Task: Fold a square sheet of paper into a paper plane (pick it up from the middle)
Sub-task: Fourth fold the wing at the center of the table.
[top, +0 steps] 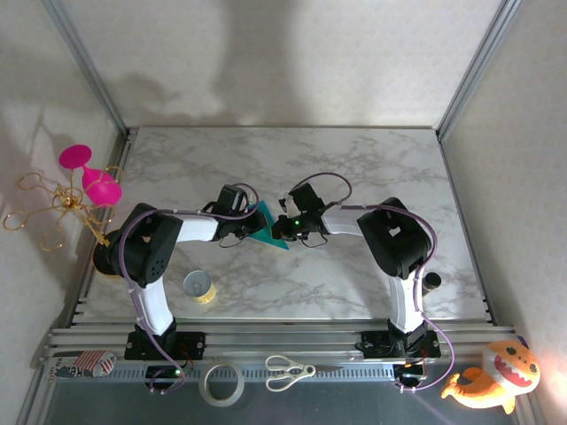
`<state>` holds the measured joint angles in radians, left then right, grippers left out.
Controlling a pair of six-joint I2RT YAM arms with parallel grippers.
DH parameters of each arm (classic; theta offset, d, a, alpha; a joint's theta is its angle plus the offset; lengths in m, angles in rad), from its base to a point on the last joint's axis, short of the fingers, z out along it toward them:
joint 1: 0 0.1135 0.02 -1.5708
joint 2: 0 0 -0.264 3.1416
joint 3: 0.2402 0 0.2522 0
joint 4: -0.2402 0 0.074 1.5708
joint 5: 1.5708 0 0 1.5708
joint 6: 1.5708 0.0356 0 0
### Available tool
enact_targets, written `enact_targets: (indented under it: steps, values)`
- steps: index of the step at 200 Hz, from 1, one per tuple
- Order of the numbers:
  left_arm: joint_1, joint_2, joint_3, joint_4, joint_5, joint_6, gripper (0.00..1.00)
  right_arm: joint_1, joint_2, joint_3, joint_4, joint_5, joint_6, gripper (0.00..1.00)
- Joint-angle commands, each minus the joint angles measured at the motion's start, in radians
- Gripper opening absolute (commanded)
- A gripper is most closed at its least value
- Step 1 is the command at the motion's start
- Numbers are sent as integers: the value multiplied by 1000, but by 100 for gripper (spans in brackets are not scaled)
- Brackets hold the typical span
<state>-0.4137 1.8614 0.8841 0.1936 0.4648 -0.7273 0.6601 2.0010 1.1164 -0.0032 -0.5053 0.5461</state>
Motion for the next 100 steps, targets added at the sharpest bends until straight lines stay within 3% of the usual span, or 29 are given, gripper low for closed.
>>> enact_targets:
  steps: [1,58,100]
  values:
    - [-3,43,1,-127,-104,-10,11,-9,-32,-85,-113,33,-27,1]
    - [-3,45,4,-156,-122,3,11,-13,-173,-239,-192,40,-82,1]
    - [-4,38,12,-151,-103,17,11,-17,-290,-171,-129,36,-139,2]
